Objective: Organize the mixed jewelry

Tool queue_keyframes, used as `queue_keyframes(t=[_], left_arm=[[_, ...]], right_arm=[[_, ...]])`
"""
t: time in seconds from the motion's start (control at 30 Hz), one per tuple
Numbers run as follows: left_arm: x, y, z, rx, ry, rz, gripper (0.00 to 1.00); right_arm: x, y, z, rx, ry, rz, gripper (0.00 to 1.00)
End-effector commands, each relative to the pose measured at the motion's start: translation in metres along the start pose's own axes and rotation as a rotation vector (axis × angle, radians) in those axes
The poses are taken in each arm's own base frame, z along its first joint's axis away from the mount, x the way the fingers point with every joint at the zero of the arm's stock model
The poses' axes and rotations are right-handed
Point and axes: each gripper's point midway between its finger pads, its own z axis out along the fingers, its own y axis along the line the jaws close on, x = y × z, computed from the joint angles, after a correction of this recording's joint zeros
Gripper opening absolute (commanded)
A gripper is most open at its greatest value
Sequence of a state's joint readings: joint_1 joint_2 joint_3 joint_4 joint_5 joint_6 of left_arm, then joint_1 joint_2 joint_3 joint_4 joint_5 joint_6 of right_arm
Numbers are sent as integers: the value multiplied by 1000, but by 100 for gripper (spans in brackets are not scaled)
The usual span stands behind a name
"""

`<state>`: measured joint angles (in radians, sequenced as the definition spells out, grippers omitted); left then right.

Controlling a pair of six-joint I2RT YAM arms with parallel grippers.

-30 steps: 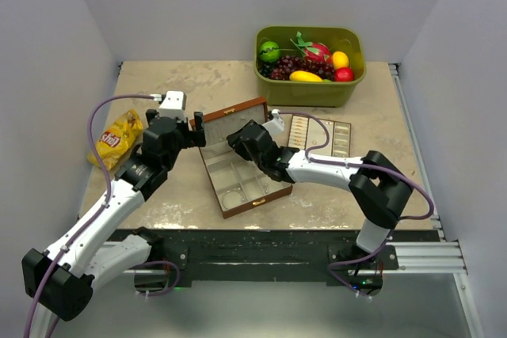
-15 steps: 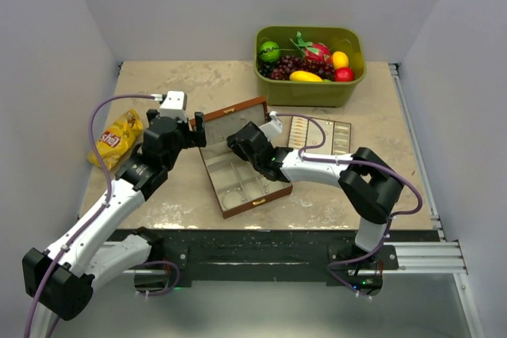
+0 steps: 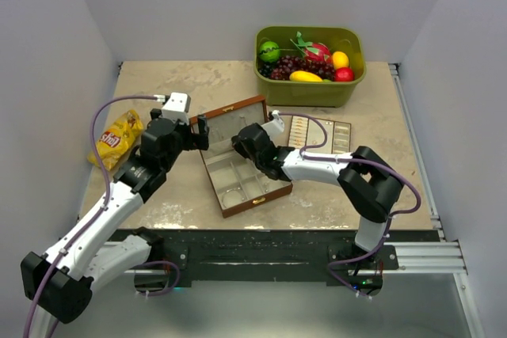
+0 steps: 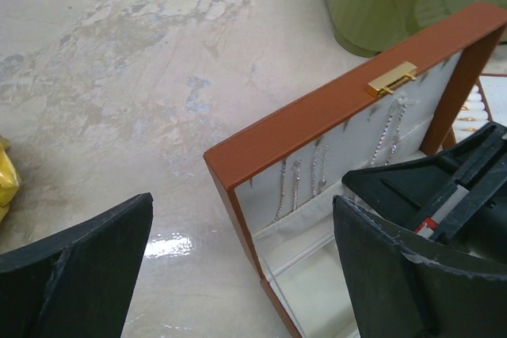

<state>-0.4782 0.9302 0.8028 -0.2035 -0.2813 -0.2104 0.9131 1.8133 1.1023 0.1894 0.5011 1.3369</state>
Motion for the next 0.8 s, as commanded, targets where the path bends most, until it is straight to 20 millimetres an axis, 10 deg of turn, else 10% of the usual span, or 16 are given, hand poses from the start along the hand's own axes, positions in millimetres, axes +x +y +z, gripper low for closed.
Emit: queue_keyframes(t=[0.0, 0.33, 0.77], left_arm=[[-16, -17, -9, 120, -76, 35, 100], [-14, -24, -12, 171, -84, 54, 99], [-14, -28, -11, 190, -80, 60, 100]], right_arm=[[-23, 16, -4, -53, -61, 18, 3], [-20, 22, -4, -112, -5, 18, 29], [-19, 30, -1, -143, -9, 45, 38]])
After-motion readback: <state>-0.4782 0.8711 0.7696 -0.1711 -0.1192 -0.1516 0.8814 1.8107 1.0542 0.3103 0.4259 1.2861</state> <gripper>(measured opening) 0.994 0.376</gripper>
